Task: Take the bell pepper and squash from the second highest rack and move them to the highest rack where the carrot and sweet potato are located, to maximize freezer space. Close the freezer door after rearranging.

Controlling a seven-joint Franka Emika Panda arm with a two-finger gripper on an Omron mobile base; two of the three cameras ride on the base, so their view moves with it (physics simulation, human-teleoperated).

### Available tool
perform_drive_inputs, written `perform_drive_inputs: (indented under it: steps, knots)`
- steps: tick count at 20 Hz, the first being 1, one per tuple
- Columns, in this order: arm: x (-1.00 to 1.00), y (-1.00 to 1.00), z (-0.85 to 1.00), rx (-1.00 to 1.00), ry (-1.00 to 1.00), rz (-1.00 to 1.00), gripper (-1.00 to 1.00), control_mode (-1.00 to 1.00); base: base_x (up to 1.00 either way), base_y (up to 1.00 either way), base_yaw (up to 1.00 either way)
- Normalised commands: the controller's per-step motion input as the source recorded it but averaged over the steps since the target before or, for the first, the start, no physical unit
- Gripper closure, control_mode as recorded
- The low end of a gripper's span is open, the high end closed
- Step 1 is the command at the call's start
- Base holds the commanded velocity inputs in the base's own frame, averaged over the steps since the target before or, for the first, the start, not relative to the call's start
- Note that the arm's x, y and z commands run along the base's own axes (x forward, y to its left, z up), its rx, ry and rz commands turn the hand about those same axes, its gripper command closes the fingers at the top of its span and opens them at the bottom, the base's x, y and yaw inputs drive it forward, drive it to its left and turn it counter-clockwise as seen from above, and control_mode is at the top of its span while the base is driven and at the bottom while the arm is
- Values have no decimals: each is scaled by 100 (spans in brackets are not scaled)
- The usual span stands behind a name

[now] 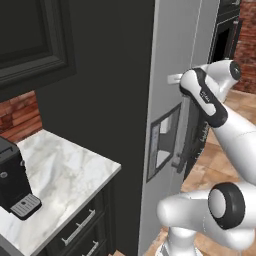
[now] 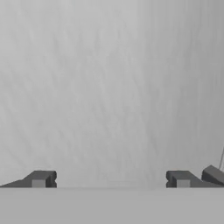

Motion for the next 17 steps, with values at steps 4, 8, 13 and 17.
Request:
perform_drive_inputs:
  steps: [4, 8, 13, 17]
  knots:
    - [60, 7, -24, 7, 0, 0, -100, -100, 0, 0, 0]
    - [36, 19, -24, 2, 0, 0, -100, -100, 0, 0, 0]
    - [6, 26, -20, 0, 0, 0, -100, -100, 0, 0, 0]
    - [0, 21, -15, 0, 1, 0, -100, -100, 0, 0, 0]
